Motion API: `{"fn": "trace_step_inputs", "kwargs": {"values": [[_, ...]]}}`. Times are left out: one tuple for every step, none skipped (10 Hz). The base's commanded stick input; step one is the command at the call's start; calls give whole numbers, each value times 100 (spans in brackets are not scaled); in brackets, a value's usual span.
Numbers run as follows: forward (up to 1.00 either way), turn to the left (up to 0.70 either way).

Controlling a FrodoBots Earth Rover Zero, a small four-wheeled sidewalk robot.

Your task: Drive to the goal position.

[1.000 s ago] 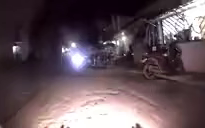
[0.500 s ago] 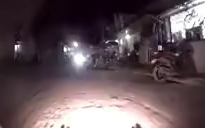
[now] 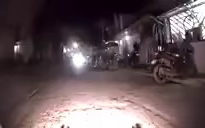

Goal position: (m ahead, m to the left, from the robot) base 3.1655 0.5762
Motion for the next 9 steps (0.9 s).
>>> {"fn": "trace_step_inputs", "kwargs": {"values": [[85, 0], [85, 0], [85, 0], [85, 0], [85, 0], [85, 0], [85, 0], [85, 0], [85, 0]]}}
